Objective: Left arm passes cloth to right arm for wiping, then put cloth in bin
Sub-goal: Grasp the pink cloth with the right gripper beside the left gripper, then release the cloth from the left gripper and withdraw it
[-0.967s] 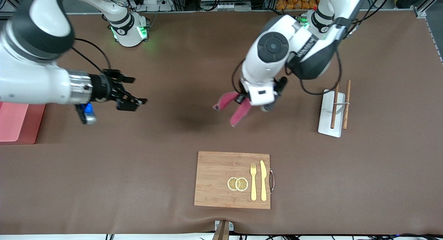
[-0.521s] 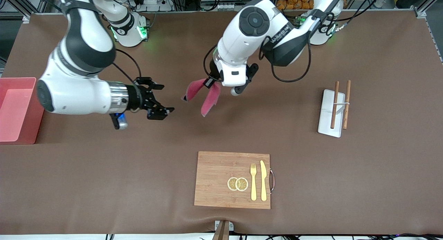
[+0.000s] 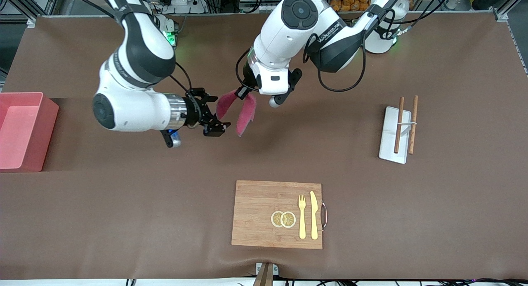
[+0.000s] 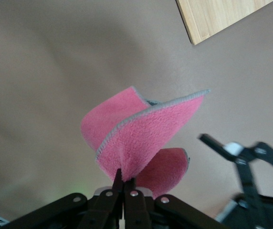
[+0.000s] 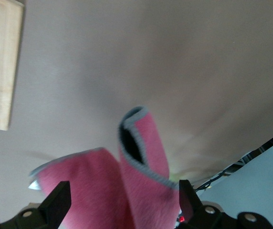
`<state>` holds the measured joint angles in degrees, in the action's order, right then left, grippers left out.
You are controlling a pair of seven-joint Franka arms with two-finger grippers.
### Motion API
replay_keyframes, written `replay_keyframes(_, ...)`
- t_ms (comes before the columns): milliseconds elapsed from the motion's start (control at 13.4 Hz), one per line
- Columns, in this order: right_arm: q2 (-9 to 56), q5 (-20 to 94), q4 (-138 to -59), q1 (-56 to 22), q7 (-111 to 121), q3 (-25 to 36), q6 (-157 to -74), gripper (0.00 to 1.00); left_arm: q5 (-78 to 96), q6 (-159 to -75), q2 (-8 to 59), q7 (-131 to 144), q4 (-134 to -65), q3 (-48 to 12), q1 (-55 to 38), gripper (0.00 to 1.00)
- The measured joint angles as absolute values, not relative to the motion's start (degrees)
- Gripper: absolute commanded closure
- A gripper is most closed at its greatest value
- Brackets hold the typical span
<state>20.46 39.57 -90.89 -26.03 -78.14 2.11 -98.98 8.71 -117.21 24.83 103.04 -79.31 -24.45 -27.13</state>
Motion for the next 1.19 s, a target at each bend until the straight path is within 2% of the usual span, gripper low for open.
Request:
replay_keyframes(74,20.44,39.50,-91.55,-26.39,-78.15,2.11,-98.72,0.00,8.71,-117.21,24.69,103.16,-79.26,-24.45,-27.07,1.00)
replay_keyframes(149,20.32,39.47,-92.02,-26.51,-78.15,2.12,-98.35,0.23,8.71,-117.21,24.57,103.35,-79.25,-24.45,-27.02,1.00)
replay_keyframes(223,20.10,39.46,-92.42,-26.59,-78.15,2.13,-98.09,0.58,8.71,-117.21,24.46,103.67,-79.25,-24.45,-26.97,1.00)
replay_keyframes(298,19.95,39.46,-92.62,-26.81,-78.15,2.13,-97.97,0.85,8.71,-117.21,24.39,103.83,-79.25,-24.45,-26.92,1.00)
replay_keyframes(372,19.90,39.46,-92.68,-27.24,-78.15,2.12,-97.97,1.00,8.71,-117.21,24.35,103.86,-79.25,-24.45,-26.90,1.00)
replay_keyframes(893,19.69,39.46,-92.68,-27.70,-78.16,2.94,-96.96,1.00,8.71,-117.25,24.05,103.90,-79.20,-24.45,-26.76,1.00)
replay_keyframes(967,19.68,39.46,-92.68,-27.70,-78.16,2.99,-96.95,1.00,8.71,-117.25,24.01,103.90,-79.18,-24.45,-26.72,0.59)
replay_keyframes(1041,19.68,39.46,-92.68,-27.70,-78.16,3.00,-96.95,1.00,8.72,-117.27,23.99,103.91,-79.15,-24.45,-26.71,0.01)
replay_keyframes(1190,19.69,39.22,-92.66,-27.70,-77.96,3.04,-97.02,1.00,8.72,-117.33,23.90,105.08,-79.09,-24.44,-26.66,0.00)
